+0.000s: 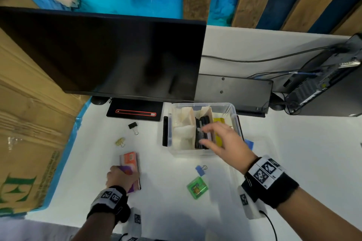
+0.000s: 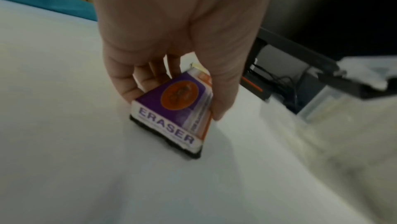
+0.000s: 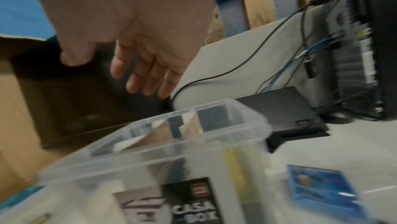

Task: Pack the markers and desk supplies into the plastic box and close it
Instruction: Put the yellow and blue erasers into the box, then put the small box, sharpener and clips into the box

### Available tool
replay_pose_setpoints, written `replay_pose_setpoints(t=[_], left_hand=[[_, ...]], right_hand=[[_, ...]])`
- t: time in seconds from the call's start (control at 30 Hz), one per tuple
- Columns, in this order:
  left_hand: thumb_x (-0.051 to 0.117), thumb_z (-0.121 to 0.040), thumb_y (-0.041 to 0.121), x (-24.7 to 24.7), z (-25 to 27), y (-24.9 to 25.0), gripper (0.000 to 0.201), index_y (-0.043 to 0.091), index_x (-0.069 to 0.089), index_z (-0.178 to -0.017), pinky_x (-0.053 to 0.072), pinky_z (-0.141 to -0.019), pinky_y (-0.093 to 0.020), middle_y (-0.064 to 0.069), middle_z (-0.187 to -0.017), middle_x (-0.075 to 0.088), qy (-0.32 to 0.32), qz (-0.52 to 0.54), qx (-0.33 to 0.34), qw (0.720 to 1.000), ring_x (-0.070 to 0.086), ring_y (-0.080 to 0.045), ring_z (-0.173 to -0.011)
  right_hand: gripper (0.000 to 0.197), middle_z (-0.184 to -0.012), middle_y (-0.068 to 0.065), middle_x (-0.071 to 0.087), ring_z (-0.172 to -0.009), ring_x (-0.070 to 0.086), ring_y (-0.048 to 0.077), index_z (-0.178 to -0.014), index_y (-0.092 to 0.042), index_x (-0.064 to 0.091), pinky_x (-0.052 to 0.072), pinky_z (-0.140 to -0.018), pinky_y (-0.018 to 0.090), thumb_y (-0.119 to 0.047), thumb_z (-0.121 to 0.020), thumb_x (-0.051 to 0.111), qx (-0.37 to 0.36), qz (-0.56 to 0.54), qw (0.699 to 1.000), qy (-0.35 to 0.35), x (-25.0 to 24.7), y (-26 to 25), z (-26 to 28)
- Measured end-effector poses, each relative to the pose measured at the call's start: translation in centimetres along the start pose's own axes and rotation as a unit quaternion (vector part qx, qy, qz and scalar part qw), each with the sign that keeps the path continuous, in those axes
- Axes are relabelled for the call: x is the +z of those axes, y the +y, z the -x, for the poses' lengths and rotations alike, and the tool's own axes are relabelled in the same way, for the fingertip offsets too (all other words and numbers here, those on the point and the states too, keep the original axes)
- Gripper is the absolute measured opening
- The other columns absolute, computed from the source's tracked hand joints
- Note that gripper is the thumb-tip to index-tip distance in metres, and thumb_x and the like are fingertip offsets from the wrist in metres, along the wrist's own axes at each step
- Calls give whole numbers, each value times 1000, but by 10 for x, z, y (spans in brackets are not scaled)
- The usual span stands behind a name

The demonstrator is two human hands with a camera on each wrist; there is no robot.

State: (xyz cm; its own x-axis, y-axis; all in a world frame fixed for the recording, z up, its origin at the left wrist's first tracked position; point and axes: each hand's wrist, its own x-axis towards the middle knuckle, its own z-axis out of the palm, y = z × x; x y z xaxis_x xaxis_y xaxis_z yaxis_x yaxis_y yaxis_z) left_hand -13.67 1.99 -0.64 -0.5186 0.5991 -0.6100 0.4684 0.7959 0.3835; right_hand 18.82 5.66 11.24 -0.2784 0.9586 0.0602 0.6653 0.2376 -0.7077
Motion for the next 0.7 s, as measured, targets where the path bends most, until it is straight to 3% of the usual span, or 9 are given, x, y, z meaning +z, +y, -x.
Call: replay_pose_setpoints(t=[0.17,0.2,0.3,0.37,0.43,0.53,0.6,0.7], left_hand=[[83,-64,21,-31,20,5,55,4,53,-107,54,-80,-43,-19,-108,64,-40,123,78,989,62,-35,-92],[83,-65,19,-41,32,9,48,8,55,-101,55,-75,-41,-15,-100,65,-53,142,111,982,63,-34,-89],[82,-66,16,-67,77,31,38,20,58,-94,51,-61,-22,-2,-87,66,-106,158,237,953,63,-20,-79],[83,-64,18,-76,102,50,37,25,61,-93,52,-61,-20,4,-83,68,-123,140,314,931,61,-13,-73],[85,-60,24,-74,116,68,41,30,62,-93,54,-67,-23,9,-86,67,-122,126,371,912,62,-12,-76],[83,-60,31,-56,122,93,49,32,59,-103,55,-69,-28,3,-93,62,-121,135,409,894,64,-14,-79],[80,-68,24,-43,128,110,48,27,56,-109,51,-67,-21,-1,-90,60,-138,153,416,886,64,-13,-75],[74,-76,18,-26,135,125,41,23,55,-112,47,-64,-10,0,-88,59,-158,151,435,873,63,-11,-77]], right_hand=[[50,-105,-5,61,-93,60,10,-122,-25,51,53,-82,27,-50,-81,61,19,-96,988,-123,44,-49,-9],[50,-107,-5,60,-93,61,11,-125,-25,48,54,-82,29,-47,-83,62,29,-106,985,-134,54,-56,-12],[52,-110,-2,63,-92,64,16,-131,-25,41,54,-85,35,-44,-86,60,48,-137,976,-161,76,-76,-19],[50,-107,2,67,-91,66,20,-130,-23,41,55,-85,39,-41,-87,60,63,-185,967,-164,83,-86,-21],[45,-107,4,70,-94,69,19,-126,-20,45,56,-86,41,-33,-87,63,65,-248,957,-136,82,-90,-19],[40,-104,6,73,-93,71,23,-125,-22,45,59,-79,42,-21,-89,63,90,-331,938,-56,60,-77,-13],[41,-97,4,73,-87,72,23,-121,-26,43,59,-65,38,-21,-87,65,121,-357,926,17,31,-60,-8],[40,-96,-1,71,-86,72,22,-117,-30,42,57,-64,39,-23,-86,67,172,-301,929,127,-15,-25,-4]])
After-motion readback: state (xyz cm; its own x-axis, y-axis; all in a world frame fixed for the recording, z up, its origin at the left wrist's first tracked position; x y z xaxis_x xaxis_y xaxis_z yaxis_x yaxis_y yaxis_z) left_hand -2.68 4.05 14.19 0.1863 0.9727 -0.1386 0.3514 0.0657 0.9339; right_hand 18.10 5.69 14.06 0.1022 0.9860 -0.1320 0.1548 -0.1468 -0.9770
